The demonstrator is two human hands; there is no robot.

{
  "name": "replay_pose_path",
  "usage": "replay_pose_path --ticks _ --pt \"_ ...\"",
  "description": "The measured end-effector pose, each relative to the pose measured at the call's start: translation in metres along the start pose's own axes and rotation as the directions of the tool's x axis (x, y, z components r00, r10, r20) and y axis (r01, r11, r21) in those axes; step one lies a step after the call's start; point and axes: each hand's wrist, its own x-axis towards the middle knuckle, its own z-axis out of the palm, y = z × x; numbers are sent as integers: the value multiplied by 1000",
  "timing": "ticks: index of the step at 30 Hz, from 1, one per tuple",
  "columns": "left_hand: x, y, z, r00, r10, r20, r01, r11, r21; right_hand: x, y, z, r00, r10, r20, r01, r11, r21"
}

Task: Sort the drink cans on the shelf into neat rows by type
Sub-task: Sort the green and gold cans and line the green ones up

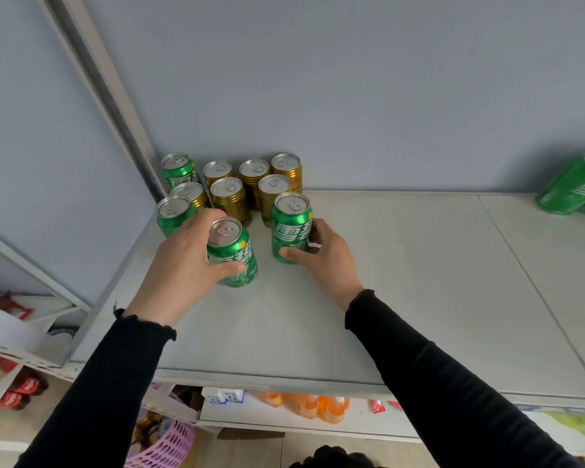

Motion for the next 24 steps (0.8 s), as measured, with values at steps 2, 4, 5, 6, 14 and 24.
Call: replay_pose_path --ticks 2,4,5,6,14,24 --pt "7 21 16 1000 23 -9 -24 998 -64 -7 4 -27 999 6 -42 -6 1000 7" --pt "18 48 35 997 82 -1 -82 994 -75 -14 10 -60 995 11 -97 -10 1000 11" --pt "25 64 45 993 116 8 -115 990 -76 -17 15 -78 992 15 -127 -13 1000 12" --pt "31 80 56 989 145 21 -143 986 -83 -21 20 -98 987 19 -158 -17 1000 13" --pt "73 247 164 951 292 99 -263 935 -237 -55 76 -291 915 59 -400 -64 998 1" --pt "111 434 293 920 370 129 -341 918 -203 -64 146 -469 882 71 -466 -118 990 -73"
